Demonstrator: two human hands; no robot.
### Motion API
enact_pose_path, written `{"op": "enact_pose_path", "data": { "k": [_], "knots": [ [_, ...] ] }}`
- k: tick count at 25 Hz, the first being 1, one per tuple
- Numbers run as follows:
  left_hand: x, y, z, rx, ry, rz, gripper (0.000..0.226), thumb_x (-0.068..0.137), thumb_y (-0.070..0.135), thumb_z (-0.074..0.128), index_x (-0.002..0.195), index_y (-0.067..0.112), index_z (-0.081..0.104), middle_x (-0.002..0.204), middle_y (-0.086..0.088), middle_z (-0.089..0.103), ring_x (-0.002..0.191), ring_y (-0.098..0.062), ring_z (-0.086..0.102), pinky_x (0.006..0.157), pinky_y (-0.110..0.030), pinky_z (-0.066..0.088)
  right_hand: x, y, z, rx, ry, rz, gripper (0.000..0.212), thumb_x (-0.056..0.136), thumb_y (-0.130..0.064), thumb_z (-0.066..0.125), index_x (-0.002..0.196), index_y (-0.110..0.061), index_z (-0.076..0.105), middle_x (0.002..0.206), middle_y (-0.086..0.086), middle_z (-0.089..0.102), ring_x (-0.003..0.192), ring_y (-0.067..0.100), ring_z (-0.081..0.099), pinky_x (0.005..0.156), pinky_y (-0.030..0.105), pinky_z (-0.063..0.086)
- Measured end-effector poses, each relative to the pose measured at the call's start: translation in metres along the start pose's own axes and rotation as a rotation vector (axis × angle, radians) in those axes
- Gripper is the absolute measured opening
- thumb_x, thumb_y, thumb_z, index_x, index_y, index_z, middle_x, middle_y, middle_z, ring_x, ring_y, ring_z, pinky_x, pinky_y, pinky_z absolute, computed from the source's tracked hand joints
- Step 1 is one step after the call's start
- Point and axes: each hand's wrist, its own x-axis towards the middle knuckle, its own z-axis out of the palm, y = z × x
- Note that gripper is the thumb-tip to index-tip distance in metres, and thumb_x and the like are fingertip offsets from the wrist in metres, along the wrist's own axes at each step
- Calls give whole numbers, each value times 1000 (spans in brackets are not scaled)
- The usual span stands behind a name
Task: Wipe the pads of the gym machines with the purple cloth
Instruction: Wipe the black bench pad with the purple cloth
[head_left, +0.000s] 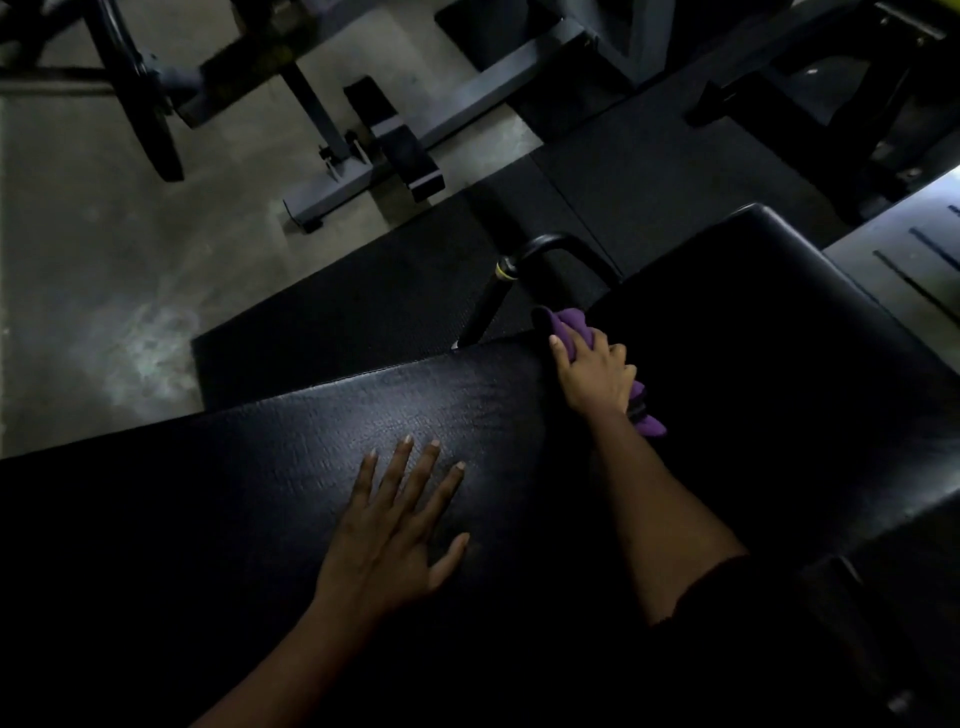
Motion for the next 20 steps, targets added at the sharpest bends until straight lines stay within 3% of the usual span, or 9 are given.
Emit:
{"op": "enact_pose_path", "data": {
  "k": [9,15,18,20],
  "knots": [
    [-2,3,-9,-13,-38,-43,63,81,57,33,132,23,49,140,-9,50,133,-30,42,107,-49,19,-80,63,-8,-99,67,54,47,95,-52,31,135,-31,43,140,3,43,114,34,45,93,44,37],
    [-6,6,-13,1,-33,-30,62,84,56,29,133,21,45,142,-10,46,136,-32,36,114,-47,10,-133,113,-9,-124,31,89,49,96,-51,29,136,-25,42,145,4,38,126,31,39,97,45,35],
    [-24,22,-21,-50,-47,12,56,81,50,33,123,21,55,132,-9,56,128,-32,48,110,-49,29,-161,132,-9,-56,23,127,49,95,-51,32,135,-25,44,146,2,38,129,29,38,99,46,35],
    [-43,34,-28,-83,-69,37,53,79,48,35,118,21,59,127,-9,60,121,-32,54,99,-52,42,-182,141,-12,34,26,196,47,94,-51,36,133,-28,46,146,1,38,129,29,37,102,46,35]
  ]
}}
